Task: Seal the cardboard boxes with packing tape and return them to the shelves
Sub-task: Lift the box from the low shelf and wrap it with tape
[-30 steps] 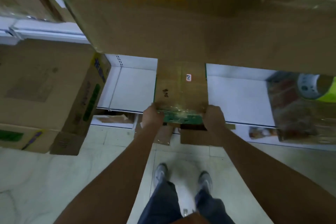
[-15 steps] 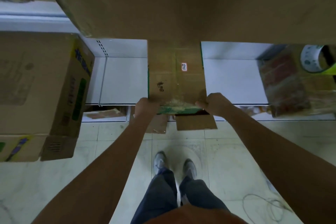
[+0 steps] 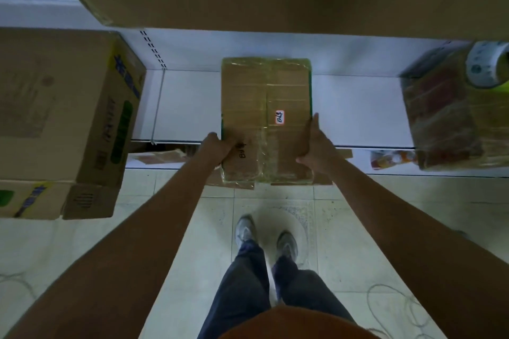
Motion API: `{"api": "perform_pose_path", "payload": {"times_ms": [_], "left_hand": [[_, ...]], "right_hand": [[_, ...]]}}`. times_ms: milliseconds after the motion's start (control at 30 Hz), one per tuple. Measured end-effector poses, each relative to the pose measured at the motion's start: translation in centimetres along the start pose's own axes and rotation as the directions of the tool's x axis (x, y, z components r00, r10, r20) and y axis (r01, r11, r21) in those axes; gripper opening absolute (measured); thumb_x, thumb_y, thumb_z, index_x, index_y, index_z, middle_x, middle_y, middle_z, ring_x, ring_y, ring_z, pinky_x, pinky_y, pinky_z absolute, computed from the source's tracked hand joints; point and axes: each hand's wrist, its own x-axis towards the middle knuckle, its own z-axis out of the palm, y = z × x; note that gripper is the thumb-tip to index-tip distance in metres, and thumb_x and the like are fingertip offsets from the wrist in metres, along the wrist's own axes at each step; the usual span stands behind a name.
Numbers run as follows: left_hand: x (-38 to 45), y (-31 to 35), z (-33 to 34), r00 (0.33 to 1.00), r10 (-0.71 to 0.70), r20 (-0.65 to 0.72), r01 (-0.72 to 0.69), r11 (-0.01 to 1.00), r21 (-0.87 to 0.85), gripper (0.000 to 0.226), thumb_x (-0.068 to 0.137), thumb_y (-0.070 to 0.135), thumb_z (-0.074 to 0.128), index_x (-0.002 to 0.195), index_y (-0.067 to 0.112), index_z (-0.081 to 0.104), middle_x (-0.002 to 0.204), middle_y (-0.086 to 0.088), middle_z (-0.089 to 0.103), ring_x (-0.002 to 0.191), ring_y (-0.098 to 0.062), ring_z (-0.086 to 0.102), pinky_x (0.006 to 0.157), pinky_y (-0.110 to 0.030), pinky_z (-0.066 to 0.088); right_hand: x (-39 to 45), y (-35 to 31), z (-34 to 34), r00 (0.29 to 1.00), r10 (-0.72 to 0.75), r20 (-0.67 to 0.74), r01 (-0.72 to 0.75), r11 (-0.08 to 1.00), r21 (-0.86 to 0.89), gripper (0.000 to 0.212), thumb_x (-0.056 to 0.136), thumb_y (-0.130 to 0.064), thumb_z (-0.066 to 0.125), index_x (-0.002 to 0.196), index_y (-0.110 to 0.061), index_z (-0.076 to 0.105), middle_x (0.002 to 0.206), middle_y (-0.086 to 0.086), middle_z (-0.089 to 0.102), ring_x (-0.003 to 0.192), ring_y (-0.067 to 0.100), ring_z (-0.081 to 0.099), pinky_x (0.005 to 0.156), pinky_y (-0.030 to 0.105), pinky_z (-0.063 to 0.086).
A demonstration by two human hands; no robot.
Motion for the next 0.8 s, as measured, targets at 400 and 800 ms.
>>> {"api": "perform_pose_path", "payload": {"times_ms": [400,800], "left_hand": [[2.0,-1.2,1.0,0.995,0.091,0.051,-0.092,0.996,0.011,0.06,0.08,0.042,0.079,0.128,0.011,0.06,0.116,-0.007,0.07,0.106,-0.027,0.066,0.09,-0.047,0.056],[-3.0,-3.2,-0.2,0.986,0.051,0.161,0.032,0.879,-0.476,0.05,0.088,0.059,0.062,0.126,0.027,0.054,0.118,0.001,0.063,0.11,-0.025,0.061,0.092,-0.05,0.052]], "right_hand": [[0.1,-0.8,1.6,0.967,0.214,0.138,-0.228,0.969,0.093,0.112,0.09,0.003,0.064,0.152,-0.013,-0.028,0.083,0.013,0.057,0.068,0.017,0.056,0.058,0.026,0.05],[1.0,-1.9,-1.1,0.979,0.197,0.05,-0.185,0.766,0.616,0.046,0.101,-0.051,0.03,0.135,-0.024,0.047,0.125,0.009,0.058,0.103,0.024,0.058,0.094,0.039,0.049]]}}
